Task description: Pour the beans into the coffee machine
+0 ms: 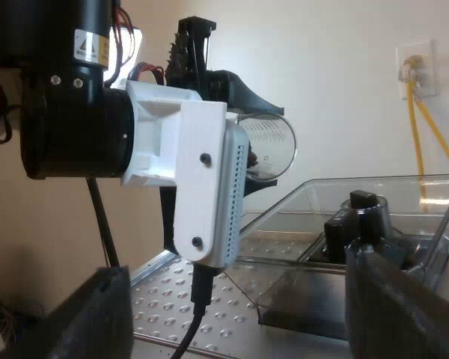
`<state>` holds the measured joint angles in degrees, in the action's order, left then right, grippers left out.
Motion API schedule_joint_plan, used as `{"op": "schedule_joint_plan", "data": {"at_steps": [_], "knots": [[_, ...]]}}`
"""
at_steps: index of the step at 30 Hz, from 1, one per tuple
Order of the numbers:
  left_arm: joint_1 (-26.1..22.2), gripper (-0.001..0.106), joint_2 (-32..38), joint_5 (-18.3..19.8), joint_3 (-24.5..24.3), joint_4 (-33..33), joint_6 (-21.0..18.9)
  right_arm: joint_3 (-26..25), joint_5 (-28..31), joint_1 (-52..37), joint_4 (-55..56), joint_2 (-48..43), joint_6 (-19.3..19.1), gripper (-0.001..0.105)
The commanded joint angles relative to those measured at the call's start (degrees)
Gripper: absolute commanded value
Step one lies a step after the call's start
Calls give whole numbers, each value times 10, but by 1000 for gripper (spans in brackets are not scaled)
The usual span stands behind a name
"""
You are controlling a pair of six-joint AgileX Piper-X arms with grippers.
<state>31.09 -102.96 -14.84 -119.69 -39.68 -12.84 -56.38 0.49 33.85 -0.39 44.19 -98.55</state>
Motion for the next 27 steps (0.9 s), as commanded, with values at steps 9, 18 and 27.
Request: {"op": "schedule_joint_plan", "data": {"at_steps": [9,18,27], "knots": [[10,31,-3,-36,-5,12,18,-4,-5,1,-5,-7,-3,62],[32,31,-11,-87,-5,40,71,-4,-5,1,-5,-7,-3,62],[32,31,-11,-90,-5,40,122,-4,-5,1,8,-14,-3,62]]}}
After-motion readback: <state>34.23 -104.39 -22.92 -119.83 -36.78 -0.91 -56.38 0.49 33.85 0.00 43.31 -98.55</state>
